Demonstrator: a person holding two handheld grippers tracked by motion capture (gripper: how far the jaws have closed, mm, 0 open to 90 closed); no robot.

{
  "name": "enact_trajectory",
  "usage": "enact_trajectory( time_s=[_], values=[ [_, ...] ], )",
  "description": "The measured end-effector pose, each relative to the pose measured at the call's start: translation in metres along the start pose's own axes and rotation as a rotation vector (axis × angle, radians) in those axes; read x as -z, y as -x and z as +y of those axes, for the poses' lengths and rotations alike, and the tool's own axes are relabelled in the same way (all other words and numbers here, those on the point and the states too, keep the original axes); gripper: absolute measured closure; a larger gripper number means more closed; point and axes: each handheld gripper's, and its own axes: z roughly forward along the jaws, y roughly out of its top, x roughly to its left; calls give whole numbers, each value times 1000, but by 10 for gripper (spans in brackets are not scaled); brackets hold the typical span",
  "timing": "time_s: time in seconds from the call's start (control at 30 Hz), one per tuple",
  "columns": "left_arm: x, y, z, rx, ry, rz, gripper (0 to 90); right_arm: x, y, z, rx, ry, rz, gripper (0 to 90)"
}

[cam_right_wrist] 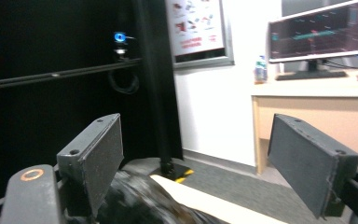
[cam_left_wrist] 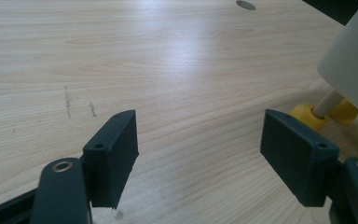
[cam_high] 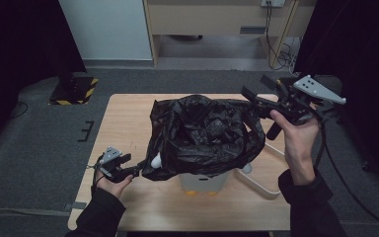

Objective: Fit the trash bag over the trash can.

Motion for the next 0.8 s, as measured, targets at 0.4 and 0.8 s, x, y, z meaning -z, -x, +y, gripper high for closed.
enact_trajectory(
  time_s=[0.4,0.8],
  values=[
    [-1,0,-1,3,-9,-1,279,33,63,-61,-66,-43,-162,193],
    [0,-2,-2,17,-11,6,280,51,107,-130,-107,-227,-237,206]
  ],
)
